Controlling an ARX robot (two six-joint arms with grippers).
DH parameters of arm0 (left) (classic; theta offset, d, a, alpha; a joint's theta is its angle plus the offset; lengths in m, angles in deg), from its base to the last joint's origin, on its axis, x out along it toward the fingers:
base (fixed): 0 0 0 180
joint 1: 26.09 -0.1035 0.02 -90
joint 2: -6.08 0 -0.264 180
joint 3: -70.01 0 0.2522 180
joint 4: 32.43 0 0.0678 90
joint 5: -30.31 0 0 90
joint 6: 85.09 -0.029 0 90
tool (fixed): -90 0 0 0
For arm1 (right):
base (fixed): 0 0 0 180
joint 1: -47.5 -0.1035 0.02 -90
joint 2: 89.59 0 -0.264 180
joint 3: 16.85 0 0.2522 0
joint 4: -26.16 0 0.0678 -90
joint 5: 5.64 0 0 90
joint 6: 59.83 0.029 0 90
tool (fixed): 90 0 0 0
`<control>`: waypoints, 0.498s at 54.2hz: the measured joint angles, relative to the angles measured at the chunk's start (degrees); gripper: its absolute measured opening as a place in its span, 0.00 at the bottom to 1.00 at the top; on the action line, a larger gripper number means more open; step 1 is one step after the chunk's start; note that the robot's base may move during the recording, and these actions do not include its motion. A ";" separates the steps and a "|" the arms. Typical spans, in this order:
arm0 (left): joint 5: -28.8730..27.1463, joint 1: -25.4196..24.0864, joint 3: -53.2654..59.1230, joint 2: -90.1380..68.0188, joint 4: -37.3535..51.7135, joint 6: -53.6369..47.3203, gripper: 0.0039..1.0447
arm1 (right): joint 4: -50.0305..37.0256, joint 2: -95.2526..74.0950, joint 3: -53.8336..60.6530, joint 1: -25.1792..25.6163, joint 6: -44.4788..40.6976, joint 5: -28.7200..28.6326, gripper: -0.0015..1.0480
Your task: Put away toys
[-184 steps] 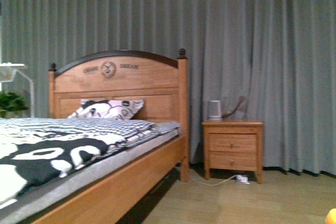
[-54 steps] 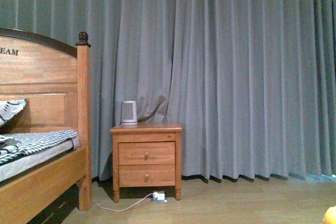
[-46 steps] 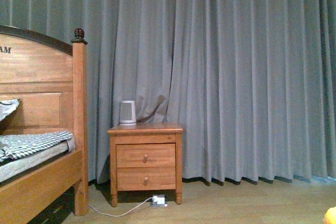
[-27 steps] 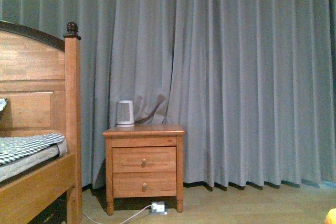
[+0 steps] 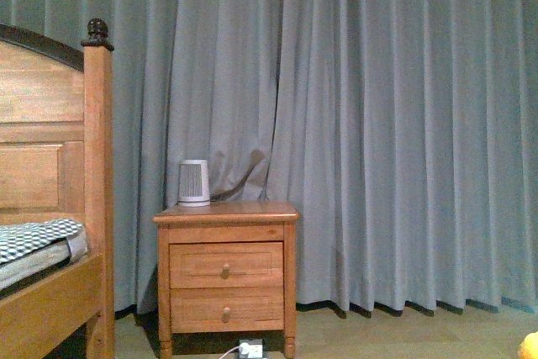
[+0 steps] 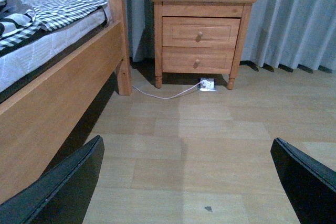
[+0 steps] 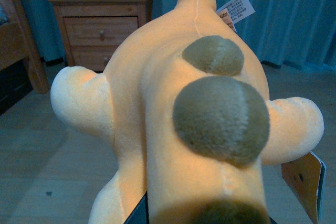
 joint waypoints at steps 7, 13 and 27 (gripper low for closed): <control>0.02 0.00 0.00 0.00 0.00 0.00 0.94 | 0.00 0.00 0.00 0.00 0.00 0.04 0.07; -0.02 0.00 0.00 0.00 0.00 0.00 0.94 | 0.00 0.00 0.00 0.00 0.00 -0.02 0.07; 0.04 0.00 0.00 0.00 0.00 0.00 0.94 | 0.00 0.00 0.00 0.00 0.00 0.00 0.07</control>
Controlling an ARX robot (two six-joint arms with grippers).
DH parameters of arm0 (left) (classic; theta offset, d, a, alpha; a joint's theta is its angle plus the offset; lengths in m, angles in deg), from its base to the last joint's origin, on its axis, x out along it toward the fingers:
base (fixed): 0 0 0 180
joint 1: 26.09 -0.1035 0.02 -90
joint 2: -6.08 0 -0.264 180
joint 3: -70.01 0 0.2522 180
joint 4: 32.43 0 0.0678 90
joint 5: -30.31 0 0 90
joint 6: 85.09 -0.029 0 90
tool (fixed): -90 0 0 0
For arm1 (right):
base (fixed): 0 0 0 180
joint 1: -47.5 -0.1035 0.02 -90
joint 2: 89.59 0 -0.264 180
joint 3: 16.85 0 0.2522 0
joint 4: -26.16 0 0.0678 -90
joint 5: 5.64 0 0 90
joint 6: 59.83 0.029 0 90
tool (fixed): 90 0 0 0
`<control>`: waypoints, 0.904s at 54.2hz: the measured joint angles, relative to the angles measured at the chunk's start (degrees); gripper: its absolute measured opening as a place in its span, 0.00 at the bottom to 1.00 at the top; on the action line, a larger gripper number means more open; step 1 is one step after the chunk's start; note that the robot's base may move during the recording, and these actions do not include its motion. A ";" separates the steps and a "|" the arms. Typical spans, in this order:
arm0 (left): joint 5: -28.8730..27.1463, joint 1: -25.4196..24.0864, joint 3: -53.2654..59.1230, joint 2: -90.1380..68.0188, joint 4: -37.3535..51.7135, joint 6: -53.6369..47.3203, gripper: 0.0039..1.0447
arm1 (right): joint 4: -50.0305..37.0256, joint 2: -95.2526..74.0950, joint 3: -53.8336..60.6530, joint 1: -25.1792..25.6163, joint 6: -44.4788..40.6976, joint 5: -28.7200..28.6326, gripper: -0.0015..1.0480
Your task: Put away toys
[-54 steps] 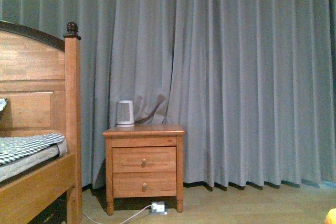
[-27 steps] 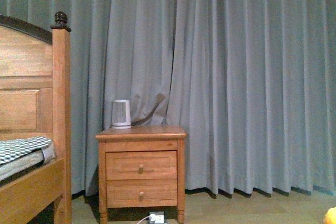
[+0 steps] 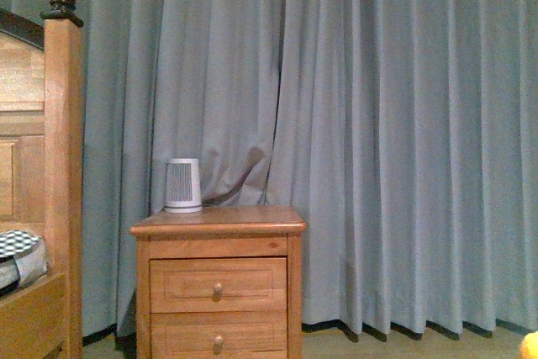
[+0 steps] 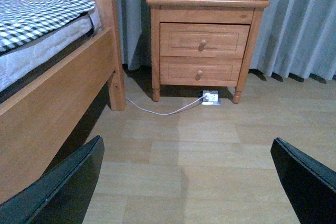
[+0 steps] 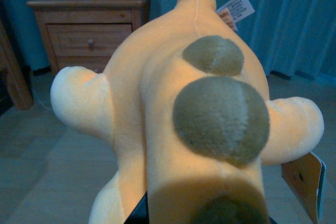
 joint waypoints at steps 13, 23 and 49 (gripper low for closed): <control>-0.04 0.00 0.00 0.00 0.00 0.00 0.94 | 0.00 0.00 0.00 0.00 0.00 0.02 0.07; -0.04 0.00 0.02 0.00 0.00 0.00 0.94 | 0.00 0.00 0.00 0.00 0.00 0.04 0.07; -0.07 0.00 0.00 0.00 0.00 0.00 0.94 | 0.00 0.00 0.00 0.00 0.00 0.00 0.07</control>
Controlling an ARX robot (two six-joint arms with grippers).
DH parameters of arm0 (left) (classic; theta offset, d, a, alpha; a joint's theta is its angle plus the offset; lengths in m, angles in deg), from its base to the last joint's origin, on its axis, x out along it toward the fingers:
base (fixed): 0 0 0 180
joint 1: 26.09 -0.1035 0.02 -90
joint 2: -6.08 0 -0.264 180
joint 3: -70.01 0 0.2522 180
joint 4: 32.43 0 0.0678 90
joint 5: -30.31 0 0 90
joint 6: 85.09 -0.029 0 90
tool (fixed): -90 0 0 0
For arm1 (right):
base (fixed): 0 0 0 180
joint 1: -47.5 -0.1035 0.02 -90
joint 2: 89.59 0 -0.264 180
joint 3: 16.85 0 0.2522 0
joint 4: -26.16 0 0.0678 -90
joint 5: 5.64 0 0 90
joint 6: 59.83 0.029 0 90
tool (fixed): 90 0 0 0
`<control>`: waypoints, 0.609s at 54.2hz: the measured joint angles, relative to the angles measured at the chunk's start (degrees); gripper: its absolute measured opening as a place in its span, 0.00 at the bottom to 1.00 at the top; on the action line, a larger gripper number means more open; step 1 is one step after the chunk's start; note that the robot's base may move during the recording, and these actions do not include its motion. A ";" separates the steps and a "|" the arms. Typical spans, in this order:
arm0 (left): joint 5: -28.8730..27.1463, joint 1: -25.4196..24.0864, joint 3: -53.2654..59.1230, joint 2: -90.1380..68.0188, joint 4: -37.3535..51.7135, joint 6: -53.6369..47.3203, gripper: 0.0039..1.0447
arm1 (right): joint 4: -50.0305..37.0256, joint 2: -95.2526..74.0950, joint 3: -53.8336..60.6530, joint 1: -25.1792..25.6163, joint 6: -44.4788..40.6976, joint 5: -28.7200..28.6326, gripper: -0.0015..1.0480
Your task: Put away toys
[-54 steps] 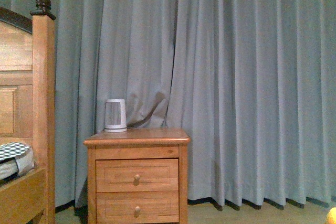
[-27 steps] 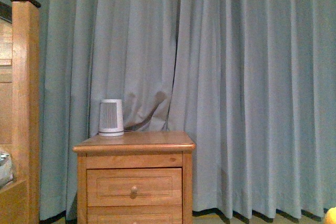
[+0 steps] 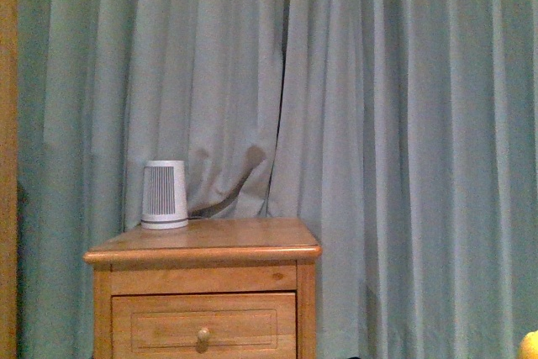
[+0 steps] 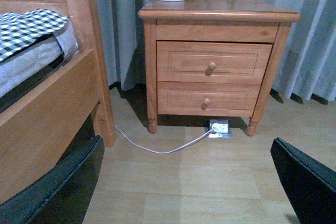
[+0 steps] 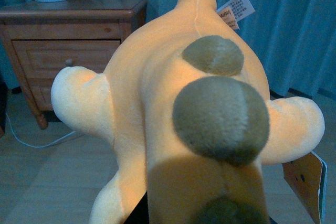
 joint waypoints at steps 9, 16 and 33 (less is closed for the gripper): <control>0.02 0.00 0.00 0.04 0.00 0.00 0.94 | 0.00 0.00 0.00 0.00 0.00 0.02 0.07; 0.02 0.00 0.00 0.00 0.00 0.00 0.94 | 0.00 0.00 0.00 0.00 0.00 0.02 0.07; -0.31 -0.07 0.02 0.04 0.00 0.02 0.94 | 0.02 -0.04 0.00 0.00 0.00 -0.61 0.07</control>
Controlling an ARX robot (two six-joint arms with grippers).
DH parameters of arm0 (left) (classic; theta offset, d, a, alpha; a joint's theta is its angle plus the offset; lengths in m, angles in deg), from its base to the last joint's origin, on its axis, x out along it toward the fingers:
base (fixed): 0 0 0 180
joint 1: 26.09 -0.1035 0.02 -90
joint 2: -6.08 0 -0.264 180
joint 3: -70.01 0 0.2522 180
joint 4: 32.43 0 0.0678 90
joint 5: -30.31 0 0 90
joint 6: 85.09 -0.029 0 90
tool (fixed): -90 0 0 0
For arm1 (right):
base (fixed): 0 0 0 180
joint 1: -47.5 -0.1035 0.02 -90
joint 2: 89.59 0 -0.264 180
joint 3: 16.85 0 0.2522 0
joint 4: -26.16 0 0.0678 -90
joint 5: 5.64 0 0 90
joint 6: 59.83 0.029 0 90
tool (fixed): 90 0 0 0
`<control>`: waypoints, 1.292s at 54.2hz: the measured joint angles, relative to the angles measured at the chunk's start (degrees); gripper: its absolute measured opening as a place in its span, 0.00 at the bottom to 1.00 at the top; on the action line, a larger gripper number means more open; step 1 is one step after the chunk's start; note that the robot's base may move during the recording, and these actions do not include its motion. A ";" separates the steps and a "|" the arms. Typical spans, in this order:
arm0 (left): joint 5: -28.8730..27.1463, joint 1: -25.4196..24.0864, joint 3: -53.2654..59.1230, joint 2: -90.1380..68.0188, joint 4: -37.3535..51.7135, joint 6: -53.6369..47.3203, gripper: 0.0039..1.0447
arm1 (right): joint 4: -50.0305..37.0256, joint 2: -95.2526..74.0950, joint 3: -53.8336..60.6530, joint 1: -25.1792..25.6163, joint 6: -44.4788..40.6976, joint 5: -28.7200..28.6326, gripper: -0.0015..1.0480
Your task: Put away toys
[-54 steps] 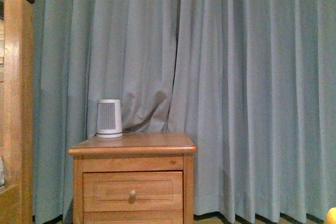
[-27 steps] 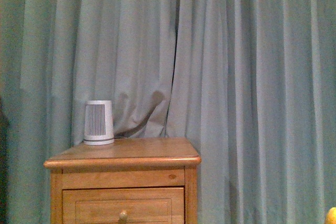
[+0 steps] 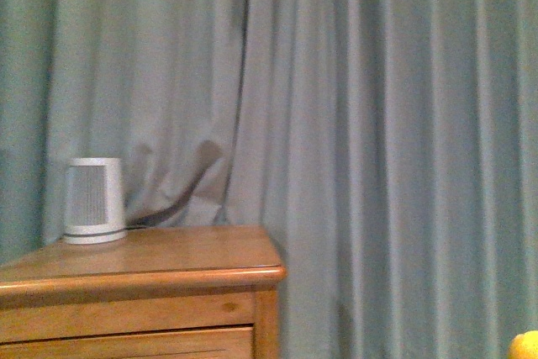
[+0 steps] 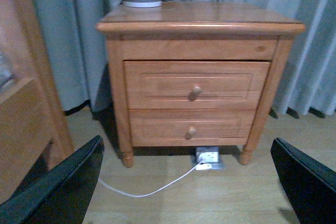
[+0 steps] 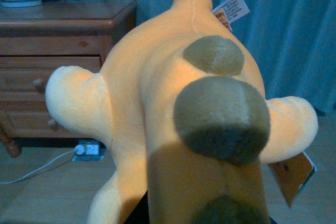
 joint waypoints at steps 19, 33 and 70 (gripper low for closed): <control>0.33 0.04 0.00 -0.02 0.00 -0.02 0.94 | 0.00 0.00 0.00 0.00 0.00 0.72 0.07; 0.33 0.04 0.00 0.00 0.00 -0.02 0.94 | 0.00 0.00 0.00 0.00 0.00 0.68 0.07; 0.20 0.07 0.00 0.00 0.00 -0.02 0.94 | 0.00 0.00 0.00 0.00 0.00 0.59 0.07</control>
